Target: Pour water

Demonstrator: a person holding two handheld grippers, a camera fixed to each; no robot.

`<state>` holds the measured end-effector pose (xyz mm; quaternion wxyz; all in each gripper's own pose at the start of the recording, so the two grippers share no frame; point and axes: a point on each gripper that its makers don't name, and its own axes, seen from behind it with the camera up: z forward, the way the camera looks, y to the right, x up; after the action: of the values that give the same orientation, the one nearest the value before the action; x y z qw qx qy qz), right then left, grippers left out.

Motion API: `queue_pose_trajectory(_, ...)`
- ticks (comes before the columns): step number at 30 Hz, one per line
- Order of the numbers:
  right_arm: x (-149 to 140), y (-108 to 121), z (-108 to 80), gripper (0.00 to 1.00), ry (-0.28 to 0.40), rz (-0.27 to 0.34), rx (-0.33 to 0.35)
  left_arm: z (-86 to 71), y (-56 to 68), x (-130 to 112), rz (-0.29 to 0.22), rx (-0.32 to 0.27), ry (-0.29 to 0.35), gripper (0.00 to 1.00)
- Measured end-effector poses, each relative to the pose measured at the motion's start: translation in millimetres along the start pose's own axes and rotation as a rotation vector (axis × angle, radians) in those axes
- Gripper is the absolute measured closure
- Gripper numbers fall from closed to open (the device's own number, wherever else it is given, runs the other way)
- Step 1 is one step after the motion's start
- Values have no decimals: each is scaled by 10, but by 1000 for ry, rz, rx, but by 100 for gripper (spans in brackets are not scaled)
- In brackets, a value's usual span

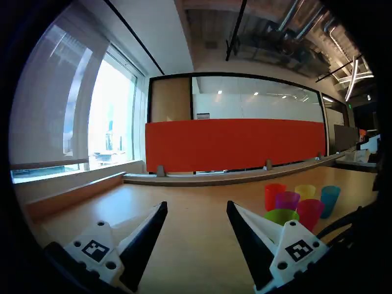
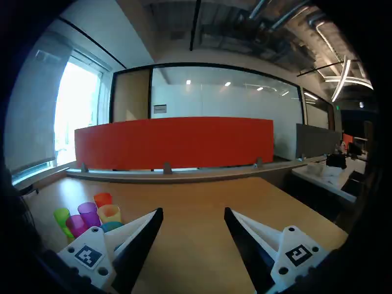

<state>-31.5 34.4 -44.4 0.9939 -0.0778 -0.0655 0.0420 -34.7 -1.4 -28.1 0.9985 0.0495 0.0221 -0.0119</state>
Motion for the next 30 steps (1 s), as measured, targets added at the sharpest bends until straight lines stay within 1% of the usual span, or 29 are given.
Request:
queue_pose_trajectory(6, 43, -5, -6, 4, 4, -6, -1, 13, -9, -73, -27, -3, -17, 11)
queue_pose_trajectory(9, 63, -11, -7, 3, 4, -10, 1, 24, -20, -91, -31, -3, -24, 11)
queue_pose_trajectory(21, 113, -14, -36, 4, 18, -8, 9, 36, -12, -114, -30, -7, -27, 11)
queue_pose_trajectory(30, 158, 116, -59, 4, 65, -17, -7, 36, -17, -113, -29, -6, -28, 11)
